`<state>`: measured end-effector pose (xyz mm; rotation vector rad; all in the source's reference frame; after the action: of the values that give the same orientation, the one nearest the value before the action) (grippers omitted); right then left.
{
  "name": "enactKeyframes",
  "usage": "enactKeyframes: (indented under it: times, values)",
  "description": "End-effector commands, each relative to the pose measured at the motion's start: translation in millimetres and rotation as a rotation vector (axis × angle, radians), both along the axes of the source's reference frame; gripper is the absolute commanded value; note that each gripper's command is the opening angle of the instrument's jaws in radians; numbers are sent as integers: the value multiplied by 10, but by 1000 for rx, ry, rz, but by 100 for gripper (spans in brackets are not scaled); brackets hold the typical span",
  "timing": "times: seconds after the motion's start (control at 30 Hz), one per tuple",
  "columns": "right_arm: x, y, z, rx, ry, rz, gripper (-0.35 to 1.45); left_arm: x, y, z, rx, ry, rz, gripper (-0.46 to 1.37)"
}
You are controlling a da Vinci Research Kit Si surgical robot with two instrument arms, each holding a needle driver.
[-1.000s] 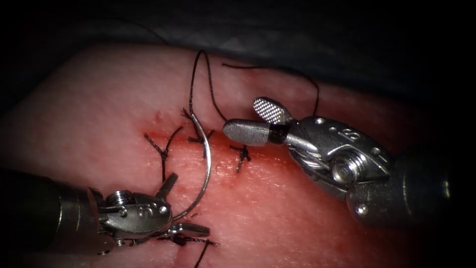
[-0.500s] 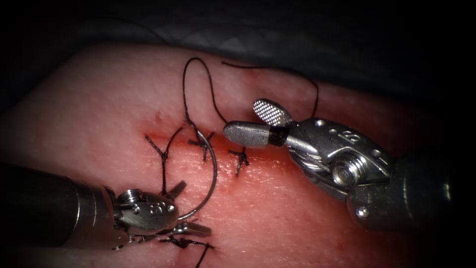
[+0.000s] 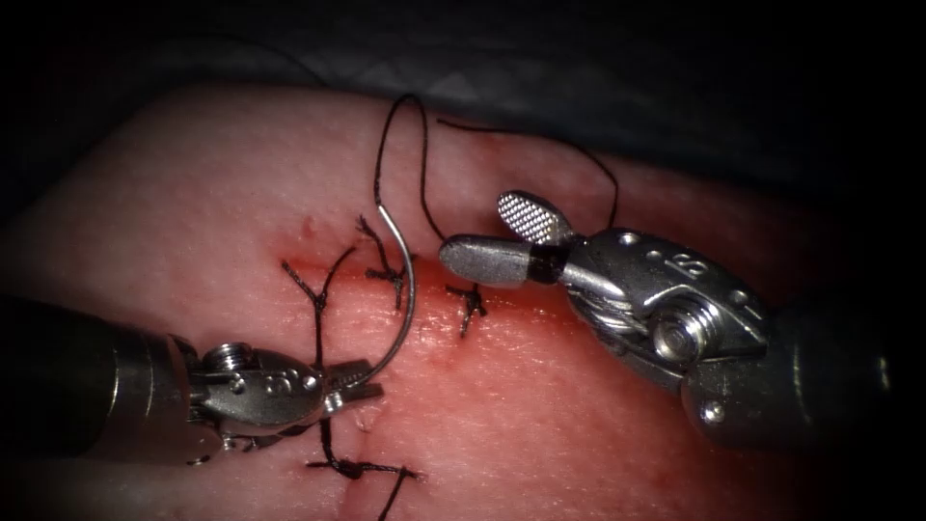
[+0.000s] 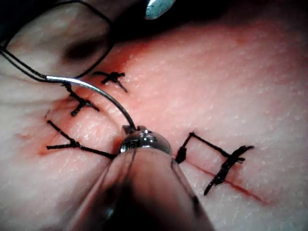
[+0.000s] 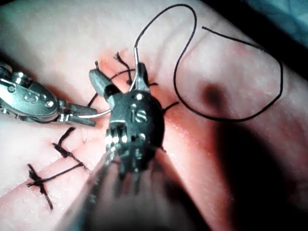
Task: Wound Closure
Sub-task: Pick up needle with left jaws, then hand needle to right side
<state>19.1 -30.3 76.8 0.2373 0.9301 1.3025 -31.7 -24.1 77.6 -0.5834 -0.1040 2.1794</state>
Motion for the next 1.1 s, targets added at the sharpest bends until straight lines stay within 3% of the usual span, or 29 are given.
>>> enactKeyframes:
  times: [0.03,0.17,0.57,0.83,1.1]
  values:
    - [-1,0,0,0,-2,2,81,0,1,-2,-11,2,9,-35]
    - [-5,0,-3,-6,-22,20,74,-2,7,-18,-90,25,44,-35]
    - [-10,0,-4,64,-91,69,80,-9,22,-54,-273,136,113,-35]
    - [-2,3,-1,152,-177,80,88,-27,21,-55,-367,254,197,-35]
    - [5,4,-1,179,-273,85,86,-37,18,-58,-425,373,199,-35]
